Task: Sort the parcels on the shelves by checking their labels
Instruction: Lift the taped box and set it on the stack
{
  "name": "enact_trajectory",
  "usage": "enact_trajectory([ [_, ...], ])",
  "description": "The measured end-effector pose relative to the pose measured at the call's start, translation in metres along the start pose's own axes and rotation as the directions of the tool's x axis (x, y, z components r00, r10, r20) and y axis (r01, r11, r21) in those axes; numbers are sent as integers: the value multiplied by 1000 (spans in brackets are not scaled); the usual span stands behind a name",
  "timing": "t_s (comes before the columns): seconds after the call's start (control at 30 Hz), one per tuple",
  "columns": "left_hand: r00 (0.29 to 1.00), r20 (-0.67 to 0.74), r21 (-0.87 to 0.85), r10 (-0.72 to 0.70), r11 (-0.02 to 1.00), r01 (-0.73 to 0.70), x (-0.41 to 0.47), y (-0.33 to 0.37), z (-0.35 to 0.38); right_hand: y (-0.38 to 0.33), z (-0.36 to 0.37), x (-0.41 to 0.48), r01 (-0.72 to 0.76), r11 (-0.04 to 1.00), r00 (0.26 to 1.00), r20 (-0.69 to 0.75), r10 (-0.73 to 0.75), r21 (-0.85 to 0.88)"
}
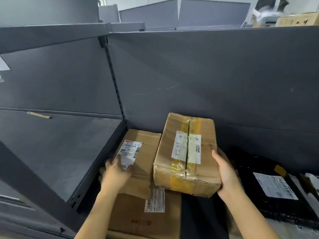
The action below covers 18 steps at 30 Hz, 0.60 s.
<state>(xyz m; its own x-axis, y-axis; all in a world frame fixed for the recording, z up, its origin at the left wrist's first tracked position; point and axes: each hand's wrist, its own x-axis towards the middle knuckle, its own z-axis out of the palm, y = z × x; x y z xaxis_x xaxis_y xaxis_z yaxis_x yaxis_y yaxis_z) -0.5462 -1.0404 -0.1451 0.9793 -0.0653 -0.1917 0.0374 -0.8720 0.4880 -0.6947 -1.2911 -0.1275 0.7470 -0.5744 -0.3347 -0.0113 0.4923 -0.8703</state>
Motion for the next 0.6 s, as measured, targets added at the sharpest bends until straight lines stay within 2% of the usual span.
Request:
enact_trajectory([
  [0.07, 999, 12, -151, 39, 988, -36, 0, -1, 3, -8, 15, -2, -2, 998, 999, 35, 0, 55],
  [0.13, 998, 37, -391, 44, 920, -26, -2, 3, 7, -6, 35, -1, -15, 998, 998, 63, 11, 64],
  [0.2, 995, 83, -607, -53, 789, 93, -7, 14, 7, 2, 54, 1, -23, 1000, 997, 75, 23, 1],
  [0.27, 968, 202, -760, -148, 600, 250, -12, 25, -2, 12, 68, 4, -43, 997, 996, 76, 48, -65],
  [0.33, 934, 323, -843, -150, 403, 356, -14, 29, -11, 19, 79, 8, -67, 993, 993, 88, 76, -100],
  [0.37, 930, 350, -860, -115, 354, 367, -13, 28, -14, 20, 85, 9, -73, 990, 992, 93, 85, -123],
  [0.5, 922, 384, -896, 47, 260, 360, -16, 18, -20, 22, 102, 14, -59, 980, 994, 77, 75, -191],
  [0.6, 932, 332, -922, 147, 257, 288, -18, 17, -27, 18, 106, 13, -33, 974, 997, 67, 49, -222],
])
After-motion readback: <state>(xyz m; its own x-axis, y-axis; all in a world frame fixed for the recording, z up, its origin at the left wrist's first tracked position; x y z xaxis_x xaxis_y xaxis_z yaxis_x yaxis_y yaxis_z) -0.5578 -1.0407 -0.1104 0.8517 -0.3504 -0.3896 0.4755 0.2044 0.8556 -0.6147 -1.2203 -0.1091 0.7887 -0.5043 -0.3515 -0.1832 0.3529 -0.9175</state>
